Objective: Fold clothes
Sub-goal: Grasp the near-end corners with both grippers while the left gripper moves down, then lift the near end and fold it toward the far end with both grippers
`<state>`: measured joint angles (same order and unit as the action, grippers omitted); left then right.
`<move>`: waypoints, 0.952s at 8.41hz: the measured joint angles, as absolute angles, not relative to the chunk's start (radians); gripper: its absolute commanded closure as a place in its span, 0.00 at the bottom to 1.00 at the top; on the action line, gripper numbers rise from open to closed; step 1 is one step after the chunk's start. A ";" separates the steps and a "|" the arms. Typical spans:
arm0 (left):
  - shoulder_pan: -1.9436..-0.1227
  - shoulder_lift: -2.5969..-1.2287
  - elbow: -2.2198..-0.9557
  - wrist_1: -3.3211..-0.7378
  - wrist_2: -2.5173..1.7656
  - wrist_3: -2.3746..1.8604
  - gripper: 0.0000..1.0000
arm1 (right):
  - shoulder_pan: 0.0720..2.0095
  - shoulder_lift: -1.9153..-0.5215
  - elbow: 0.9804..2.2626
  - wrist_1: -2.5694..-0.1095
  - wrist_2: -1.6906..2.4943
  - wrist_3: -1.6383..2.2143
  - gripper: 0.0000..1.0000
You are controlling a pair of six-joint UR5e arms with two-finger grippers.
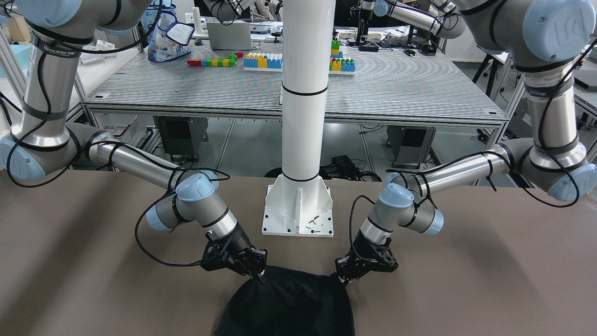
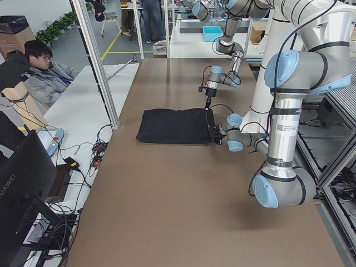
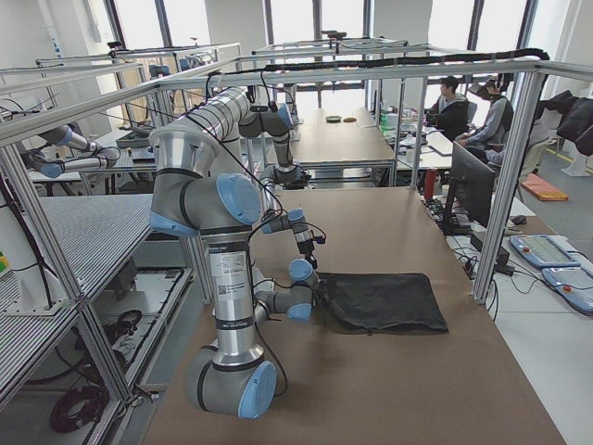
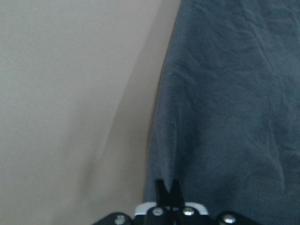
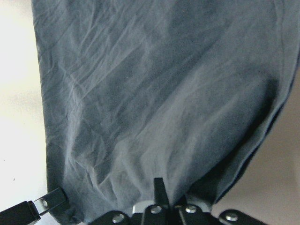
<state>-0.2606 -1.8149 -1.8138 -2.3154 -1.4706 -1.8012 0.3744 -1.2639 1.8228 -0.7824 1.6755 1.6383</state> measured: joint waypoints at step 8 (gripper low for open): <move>-0.353 -1.802 -1.981 -2.313 -1.662 -1.668 1.00 | 0.383 -1.366 2.003 -0.787 1.889 1.671 1.00</move>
